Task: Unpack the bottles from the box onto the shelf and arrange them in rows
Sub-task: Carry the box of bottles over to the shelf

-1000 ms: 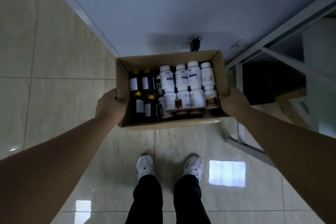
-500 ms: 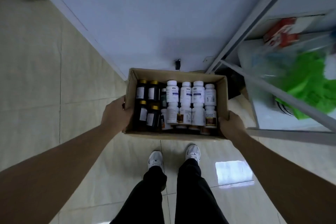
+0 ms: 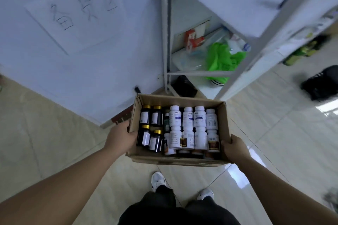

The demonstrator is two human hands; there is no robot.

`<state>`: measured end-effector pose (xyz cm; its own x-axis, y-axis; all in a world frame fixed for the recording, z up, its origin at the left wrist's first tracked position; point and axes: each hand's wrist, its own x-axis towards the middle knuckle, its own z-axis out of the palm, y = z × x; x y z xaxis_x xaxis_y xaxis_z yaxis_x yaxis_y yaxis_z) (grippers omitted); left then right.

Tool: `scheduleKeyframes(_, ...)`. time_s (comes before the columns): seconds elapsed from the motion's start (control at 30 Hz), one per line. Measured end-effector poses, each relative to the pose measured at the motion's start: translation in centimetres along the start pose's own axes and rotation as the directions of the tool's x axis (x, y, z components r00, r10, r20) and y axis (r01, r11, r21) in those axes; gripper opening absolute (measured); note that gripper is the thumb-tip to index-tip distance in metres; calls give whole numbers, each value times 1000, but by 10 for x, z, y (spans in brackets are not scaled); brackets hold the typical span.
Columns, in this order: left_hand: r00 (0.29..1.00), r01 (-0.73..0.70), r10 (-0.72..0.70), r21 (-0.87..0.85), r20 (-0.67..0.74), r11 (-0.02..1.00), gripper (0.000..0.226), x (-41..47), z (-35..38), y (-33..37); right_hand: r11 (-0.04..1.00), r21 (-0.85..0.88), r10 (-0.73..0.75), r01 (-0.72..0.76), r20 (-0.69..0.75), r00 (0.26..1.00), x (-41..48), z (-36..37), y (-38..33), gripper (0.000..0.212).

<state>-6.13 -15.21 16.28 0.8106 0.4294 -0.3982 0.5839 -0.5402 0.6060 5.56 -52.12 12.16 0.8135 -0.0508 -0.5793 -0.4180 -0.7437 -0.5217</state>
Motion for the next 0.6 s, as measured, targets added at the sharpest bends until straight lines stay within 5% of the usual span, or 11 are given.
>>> scheduleKeyframes(0.33, 980, -173, 149, 194, 131, 966, 32, -36, 113, 132, 970, 191, 173, -147, -126, 977, -47, -118, 148, 10)
scheduleKeyframes(0.6, 929, -348, 306, 210, 207, 914, 9, -52, 195, 257, 949, 263, 240, -171, -256, 936, -59, -227, 230, 13)
